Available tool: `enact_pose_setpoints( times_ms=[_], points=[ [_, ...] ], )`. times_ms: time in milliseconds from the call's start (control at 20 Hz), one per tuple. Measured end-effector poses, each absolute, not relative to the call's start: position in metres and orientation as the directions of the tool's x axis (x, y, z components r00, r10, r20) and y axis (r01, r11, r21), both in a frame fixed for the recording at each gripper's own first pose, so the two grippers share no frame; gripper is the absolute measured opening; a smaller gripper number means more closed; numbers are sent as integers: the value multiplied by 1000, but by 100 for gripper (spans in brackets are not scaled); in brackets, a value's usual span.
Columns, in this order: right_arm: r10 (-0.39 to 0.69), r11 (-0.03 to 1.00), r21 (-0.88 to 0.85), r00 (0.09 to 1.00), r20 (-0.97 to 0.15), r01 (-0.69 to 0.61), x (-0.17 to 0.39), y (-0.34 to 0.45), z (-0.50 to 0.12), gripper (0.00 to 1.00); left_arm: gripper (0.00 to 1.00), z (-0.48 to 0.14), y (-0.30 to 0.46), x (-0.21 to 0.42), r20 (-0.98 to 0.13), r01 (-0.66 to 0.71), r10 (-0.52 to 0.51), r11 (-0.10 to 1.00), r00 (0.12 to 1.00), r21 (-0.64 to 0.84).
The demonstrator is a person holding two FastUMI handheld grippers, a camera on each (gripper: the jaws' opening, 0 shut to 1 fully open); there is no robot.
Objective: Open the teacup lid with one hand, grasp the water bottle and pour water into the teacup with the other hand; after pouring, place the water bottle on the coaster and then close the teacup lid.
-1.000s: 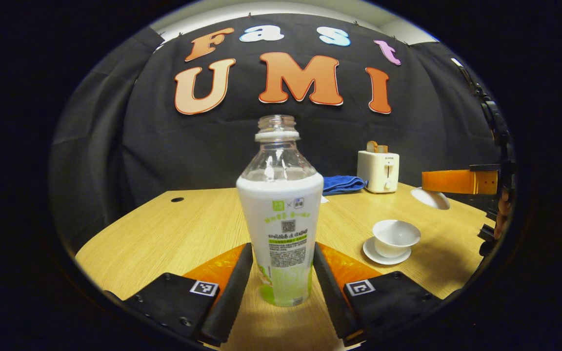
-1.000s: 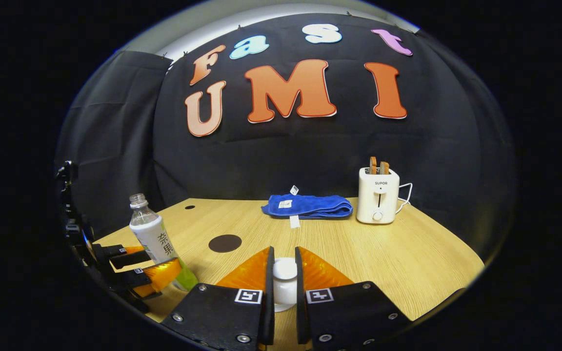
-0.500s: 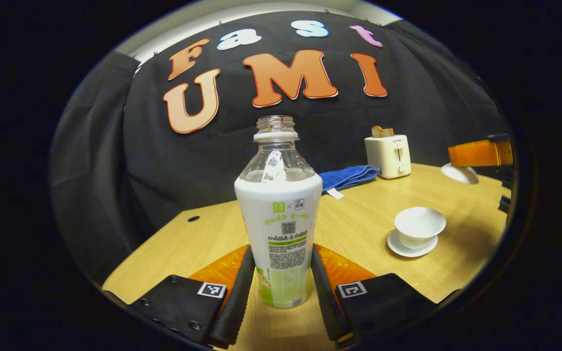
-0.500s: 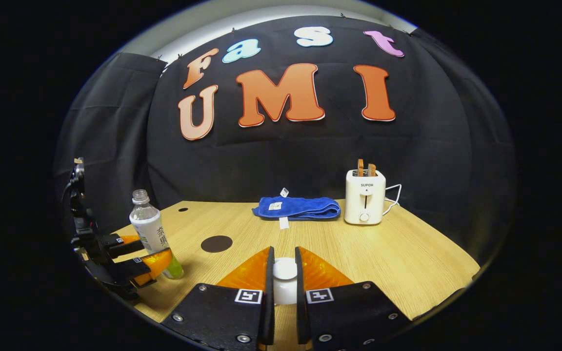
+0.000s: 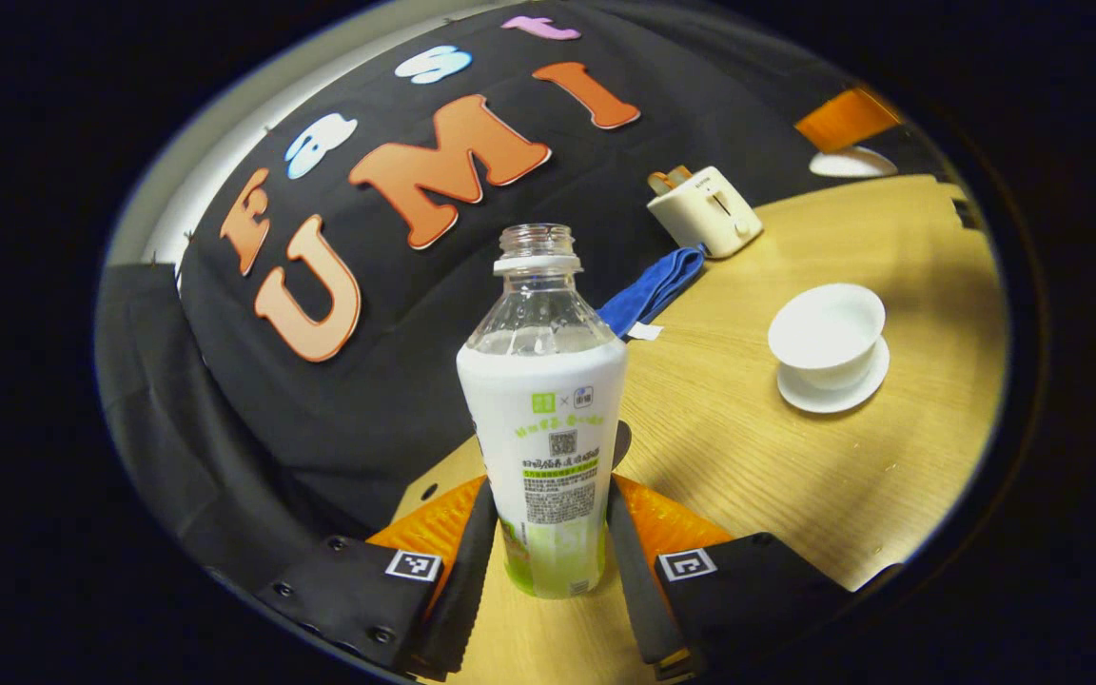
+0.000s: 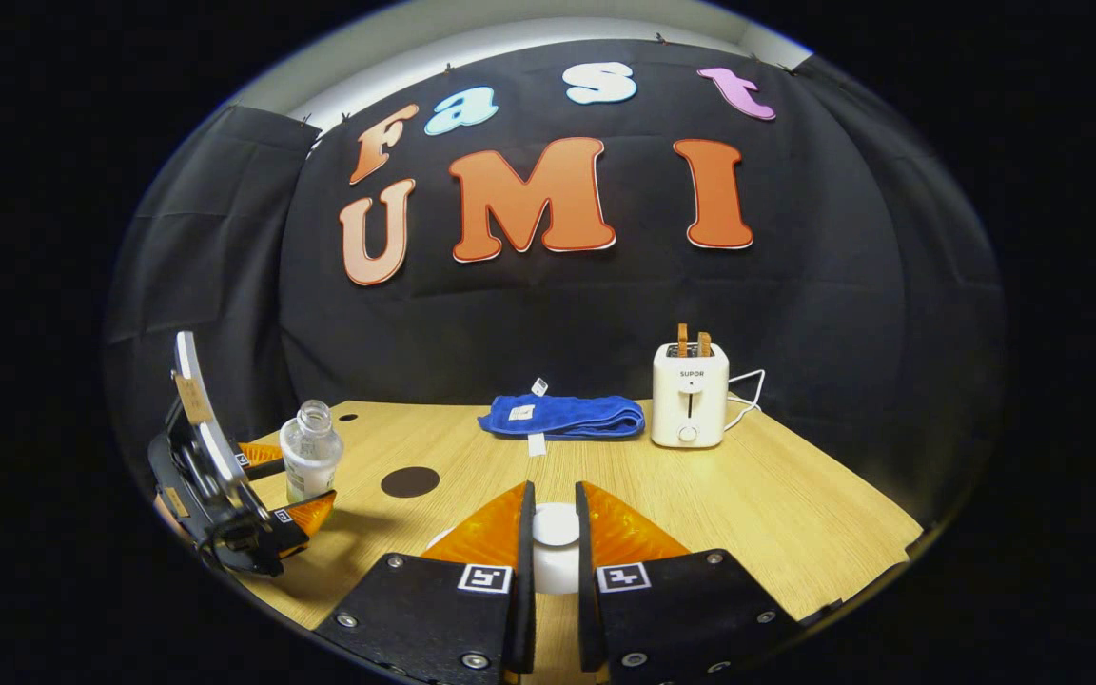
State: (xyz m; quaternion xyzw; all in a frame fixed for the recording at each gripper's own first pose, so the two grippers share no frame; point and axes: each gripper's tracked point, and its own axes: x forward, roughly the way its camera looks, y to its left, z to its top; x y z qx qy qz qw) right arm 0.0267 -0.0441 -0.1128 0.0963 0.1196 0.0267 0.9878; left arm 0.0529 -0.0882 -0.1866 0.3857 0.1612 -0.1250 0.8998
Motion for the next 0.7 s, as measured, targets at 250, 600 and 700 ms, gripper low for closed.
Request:
enact_pose_setpoints(
  times_ms=[250,600,700],
  points=[
    [72,982,187,967,-243,-26,25,-54,-120,18,65,-194,-103,46,-389,406,-135,450,911,795],
    [62,986,163,970,-235,-23,27,-66,-120,23,68,-212,-117,54,-428,450,-142,222,893,865],
    [64,987,158,971,-232,-27,28,-67,-119,18,65,-211,-117,55,-430,449,-140,163,892,879]
  ],
)
